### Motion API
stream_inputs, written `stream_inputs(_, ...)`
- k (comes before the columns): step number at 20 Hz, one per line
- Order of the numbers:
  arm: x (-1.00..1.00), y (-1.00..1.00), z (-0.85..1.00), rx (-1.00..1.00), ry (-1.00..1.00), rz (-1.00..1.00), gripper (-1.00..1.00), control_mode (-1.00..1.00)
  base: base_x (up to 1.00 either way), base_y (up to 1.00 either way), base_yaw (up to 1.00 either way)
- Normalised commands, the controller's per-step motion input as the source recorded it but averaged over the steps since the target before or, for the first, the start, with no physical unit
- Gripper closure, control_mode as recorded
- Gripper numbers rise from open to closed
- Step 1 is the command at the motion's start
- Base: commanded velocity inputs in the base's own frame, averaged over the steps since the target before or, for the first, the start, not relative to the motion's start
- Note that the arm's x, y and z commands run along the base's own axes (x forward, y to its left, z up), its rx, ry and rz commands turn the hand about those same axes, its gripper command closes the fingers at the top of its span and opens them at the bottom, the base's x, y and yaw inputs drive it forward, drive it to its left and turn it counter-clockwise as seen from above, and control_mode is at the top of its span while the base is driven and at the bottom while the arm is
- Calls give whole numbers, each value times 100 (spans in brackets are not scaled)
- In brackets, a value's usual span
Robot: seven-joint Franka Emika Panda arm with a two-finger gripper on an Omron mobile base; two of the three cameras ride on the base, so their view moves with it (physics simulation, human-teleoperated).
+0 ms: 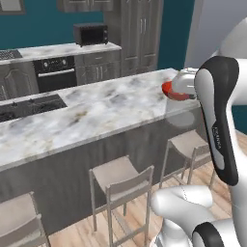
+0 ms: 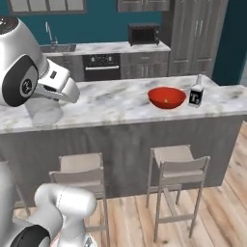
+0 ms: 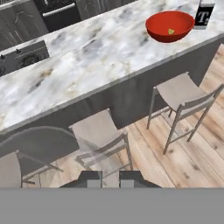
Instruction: There is a bowl on the dining counter. Grab a lemon wedge from the fridge and place it in the bowl. Then get the liquor bottle and glass cup from the cabinet and place them next to the bowl.
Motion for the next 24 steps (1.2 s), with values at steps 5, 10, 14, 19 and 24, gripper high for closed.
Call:
stream_inputs(5,0,0,0,0,0,0,100,100,60,-94,33)
stream_inputs(10,0,0,0,0,0,0,100,100,64,-77,32)
stream_inputs(14,0,0,0,0,0,0,100,100,76,-37,20)
stream_inputs(19,0,0,0,0,0,0,100,100,86,8,0)
stream_inputs(24,44,24,-24,0,15,-7,100,-100,0,0,0)
